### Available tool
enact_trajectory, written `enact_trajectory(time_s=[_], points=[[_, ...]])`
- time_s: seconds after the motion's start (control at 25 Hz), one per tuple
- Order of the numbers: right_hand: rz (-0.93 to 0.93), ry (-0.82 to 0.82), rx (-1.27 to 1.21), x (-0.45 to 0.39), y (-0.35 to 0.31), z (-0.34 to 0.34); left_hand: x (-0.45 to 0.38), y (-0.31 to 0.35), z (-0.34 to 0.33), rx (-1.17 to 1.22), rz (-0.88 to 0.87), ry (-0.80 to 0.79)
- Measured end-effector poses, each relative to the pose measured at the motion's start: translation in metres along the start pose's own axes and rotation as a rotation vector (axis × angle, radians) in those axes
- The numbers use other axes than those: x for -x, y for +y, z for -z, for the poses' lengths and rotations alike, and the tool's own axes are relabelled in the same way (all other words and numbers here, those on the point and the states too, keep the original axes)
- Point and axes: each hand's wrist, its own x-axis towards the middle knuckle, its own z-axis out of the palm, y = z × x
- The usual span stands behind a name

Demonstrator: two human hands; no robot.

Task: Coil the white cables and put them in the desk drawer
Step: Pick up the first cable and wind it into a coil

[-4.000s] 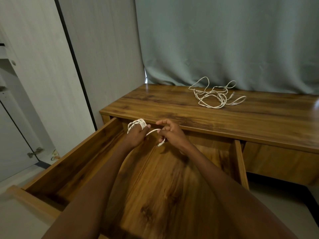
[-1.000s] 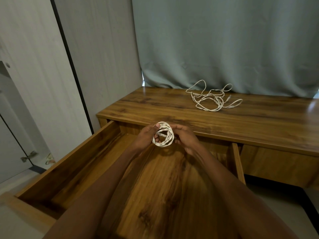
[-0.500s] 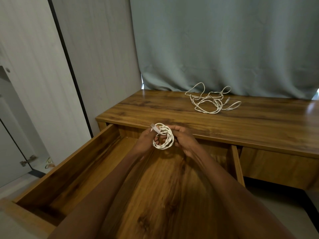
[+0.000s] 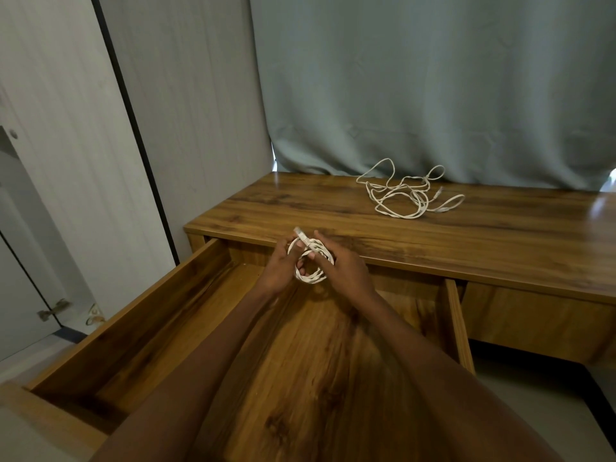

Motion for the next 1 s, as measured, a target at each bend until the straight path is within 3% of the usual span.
enact_trajectory(time_s=[0.16, 0.36, 0.52, 0.6, 0.76, 1.0], points=[[0.16, 0.149, 0.06, 0.002, -0.002, 0.005, 0.006, -0.001, 0.002, -0.077, 0.071, -0.087], [-0.039, 0.19, -0.089, -0.005, 0.001, 0.015, 0.019, 0.008, -0.002, -0.261, 0.066, -0.341], [-0.077, 0.174, -0.203, -0.005, -0.002, 0.017, 0.014, 0.002, -0.001, -0.286, 0.019, -0.305], [-0.106, 0.117, -0.291, -0.006, -0.005, 0.018, 0.013, 0.001, 0.0, -0.213, 0.011, -0.258], [-0.233, -0.195, -0.533, -0.009, -0.008, 0.025, 0.011, 0.002, 0.007, -0.108, 0.014, -0.219], [-0.214, -0.203, -0.423, -0.01, -0.003, 0.019, 0.01, 0.004, 0.015, 0.126, 0.106, -0.247]])
